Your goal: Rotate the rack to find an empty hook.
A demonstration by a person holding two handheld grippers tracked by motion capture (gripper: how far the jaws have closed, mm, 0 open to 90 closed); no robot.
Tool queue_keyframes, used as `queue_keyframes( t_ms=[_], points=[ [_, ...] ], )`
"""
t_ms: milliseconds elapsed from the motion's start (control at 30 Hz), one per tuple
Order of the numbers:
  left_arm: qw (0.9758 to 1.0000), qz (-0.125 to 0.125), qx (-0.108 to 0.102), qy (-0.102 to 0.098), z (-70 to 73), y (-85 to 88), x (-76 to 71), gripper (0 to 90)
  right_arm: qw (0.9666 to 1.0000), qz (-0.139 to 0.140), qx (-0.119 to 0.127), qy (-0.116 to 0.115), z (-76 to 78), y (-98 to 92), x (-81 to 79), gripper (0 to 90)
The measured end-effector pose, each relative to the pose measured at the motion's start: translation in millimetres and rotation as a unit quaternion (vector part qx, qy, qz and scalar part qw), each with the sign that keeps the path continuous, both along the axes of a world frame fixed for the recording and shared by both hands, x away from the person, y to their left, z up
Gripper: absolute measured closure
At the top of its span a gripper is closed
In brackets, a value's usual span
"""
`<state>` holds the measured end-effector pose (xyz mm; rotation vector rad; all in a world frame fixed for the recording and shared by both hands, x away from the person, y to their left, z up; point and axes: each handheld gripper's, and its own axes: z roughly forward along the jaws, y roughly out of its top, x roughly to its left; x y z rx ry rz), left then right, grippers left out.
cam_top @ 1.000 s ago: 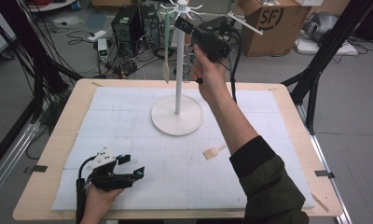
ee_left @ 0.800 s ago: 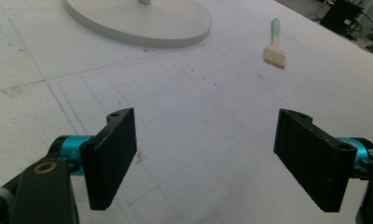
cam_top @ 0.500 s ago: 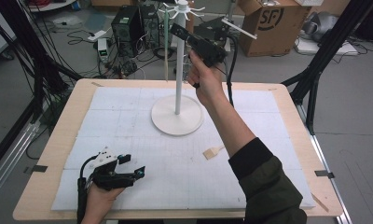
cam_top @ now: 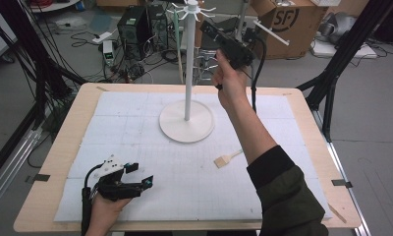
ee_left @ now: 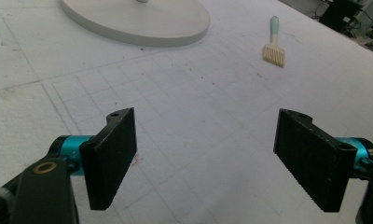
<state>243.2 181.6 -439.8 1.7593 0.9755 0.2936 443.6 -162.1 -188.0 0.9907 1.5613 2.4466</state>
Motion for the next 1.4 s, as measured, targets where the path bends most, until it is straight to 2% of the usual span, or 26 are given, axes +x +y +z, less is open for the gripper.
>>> queue_keyframes(
  t_ms=[67, 167, 400, 633, 1067, 1167, 1233, 1300, 1400],
  points=[
    [1.0, 0.0, 0.0, -0.001, 0.3, 0.0, -0.2, 21.7, 1.0, -0.001, 0.006, -0.002, 3.2, 0.2, 0.4, 90.0],
    [1.0, 0.001, 0.001, 0.0, 0.7, 0.0, -0.6, 21.7, 1.0, -0.001, -0.006, -0.004, 6.4, 4.1, -0.1, 90.0],
    [1.0, 0.004, -0.002, -0.002, 1.5, 1.9, -2.0, 21.8, 0.9999, 0.006, -0.009, -0.007, 7.6, 13.4, -1.8, 90.0],
    [1.0, 0.004, -0.001, -0.001, 1.3, 2.6, -1.4, 21.7, 0.9997, 0.012, -0.014, -0.012, 15.6, 23.0, -2.4, 90.0],
    [1.0, 0.004, -0.002, -0.001, 1.3, 2.6, -1.1, 21.7, 0.9993, 0.021, -0.029, -0.009, 10.9, 37.8, -2.2, 90.0],
    [1.0, 0.006, -0.004, -0.003, 2.0, 2.5, -1.9, 21.7, 0.9994, 0.023, -0.024, -0.005, 11.5, 35.8, -4.9, 90.0],
    [1.0, 0.006, -0.002, -0.002, 2.1, 2.1, -2.1, 21.7, 0.9993, 0.025, -0.023, -0.012, 12.0, 33.7, -8.2, 89.3],
    [1.0, 0.006, -0.001, -0.001, 1.9, 0.9, -2.2, 21.7, 0.9992, 0.028, -0.025, -0.01, 11.2, 31.6, -11.3, 79.2],
    [1.0, 0.001, 0.004, -0.003, 2.5, -1.1, -2.9, 21.8, 0.999, 0.029, -0.033, -0.013, 5.8, 25.8, -14.0, 70.3]
  ],
)
